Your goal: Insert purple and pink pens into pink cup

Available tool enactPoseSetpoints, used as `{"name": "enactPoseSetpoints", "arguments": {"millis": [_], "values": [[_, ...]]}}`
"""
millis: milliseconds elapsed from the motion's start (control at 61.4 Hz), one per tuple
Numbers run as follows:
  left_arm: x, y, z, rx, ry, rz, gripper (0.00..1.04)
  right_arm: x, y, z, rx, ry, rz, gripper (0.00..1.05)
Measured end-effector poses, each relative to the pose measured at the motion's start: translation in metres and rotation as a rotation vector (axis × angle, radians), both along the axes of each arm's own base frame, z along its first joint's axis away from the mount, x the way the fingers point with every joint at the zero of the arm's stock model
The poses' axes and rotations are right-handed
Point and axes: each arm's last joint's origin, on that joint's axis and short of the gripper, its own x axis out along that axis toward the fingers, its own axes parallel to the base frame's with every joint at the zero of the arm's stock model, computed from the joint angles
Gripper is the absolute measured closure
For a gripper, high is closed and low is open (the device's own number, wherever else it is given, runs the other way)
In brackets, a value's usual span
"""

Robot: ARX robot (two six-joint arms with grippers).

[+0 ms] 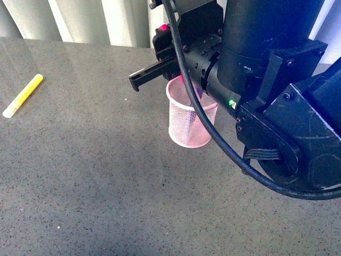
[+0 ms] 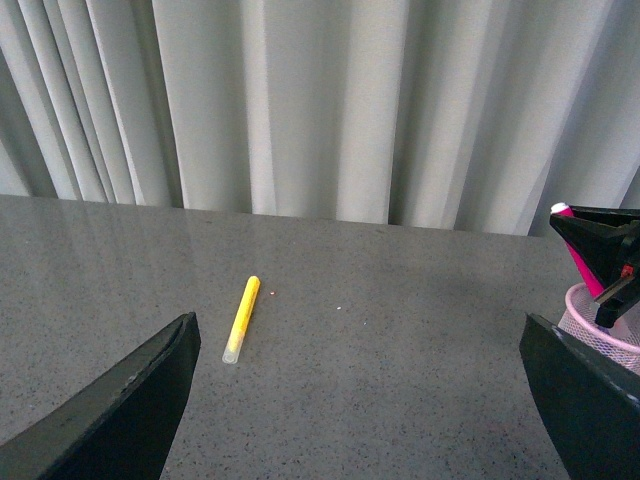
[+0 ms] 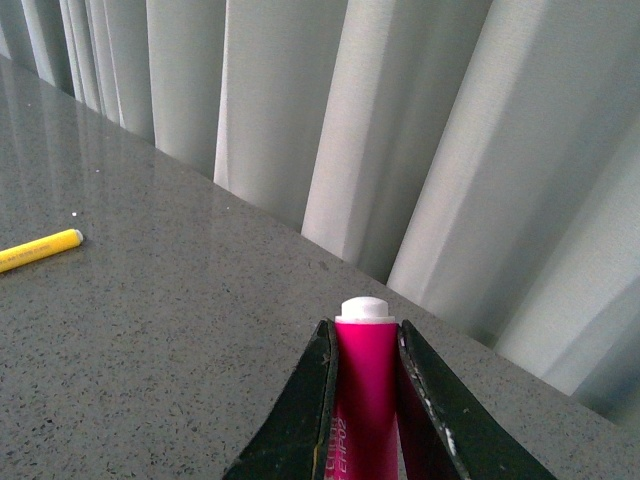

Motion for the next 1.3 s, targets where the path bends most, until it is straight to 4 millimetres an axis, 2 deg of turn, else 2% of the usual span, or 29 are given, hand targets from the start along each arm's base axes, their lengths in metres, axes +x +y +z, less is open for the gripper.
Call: {"name": "enactPoseSetpoints", "arguments": {"millis": [81,147,342,440,586,700,814,896,1010,1091,1140,1238,1287,1303], "values": [[0.0,0.0,0.0,0.0,0.0,0.0,0.07,0.0,0.0,-0.002,-0.002,0.013,-0.004,0.93],[0.0,0.0,0.0,0.0,0.0,0.0,0.07,-0.001,-0.002,-0.004,0.0,0.026,-0.007,0.78],[0.0,0.0,0.0,0.0,0.0,0.0,0.07,-0.004,-0.008,-0.007,0.013,0.076,-0.042,0.44],[0.0,0.0,0.0,0.0,0.0,0.0,0.07,-0.006,-0.013,0.002,0.032,0.084,-0.082,0.28],[0.0,0.0,0.0,0.0,0.0,0.0,0.07,-0.012,-0.029,0.032,0.062,0.121,-0.212,0.05],[0.0,0.0,0.0,0.0,0.0,0.0,0.07,-0.031,-0.073,0.064,0.08,0.277,-0.437,0.07],[0.0,0.0,0.0,0.0,0.0,0.0,0.07,-0.058,-0.114,0.08,0.077,0.412,-0.599,0.07],[0.0,0.0,0.0,0.0,0.0,0.002,0.07,-0.072,-0.129,0.087,0.082,0.44,-0.656,0.07],[0.0,0.0,0.0,0.0,0.0,-0.001,0.07,-0.073,-0.129,0.089,0.099,0.434,-0.641,0.07],[0.0,0.0,0.0,0.0,0.0,0.0,0.07,-0.078,-0.132,0.079,0.143,0.281,-0.543,0.2],[0.0,0.0,0.0,0.0,-0.001,0.002,0.07,-0.089,-0.138,0.074,0.162,0.19,-0.512,0.29],[0.0,0.0,0.0,0.0,0.0,0.003,0.07,-0.108,-0.151,0.079,0.196,0.072,-0.503,0.45],[0.0,0.0,0.0,0.0,-0.001,0.001,0.07,-0.121,-0.163,0.082,0.2,0.041,-0.519,0.59],[0.0,0.0,0.0,0.0,-0.001,0.0,0.07,-0.123,-0.164,0.082,0.2,0.04,-0.522,0.61]]}}
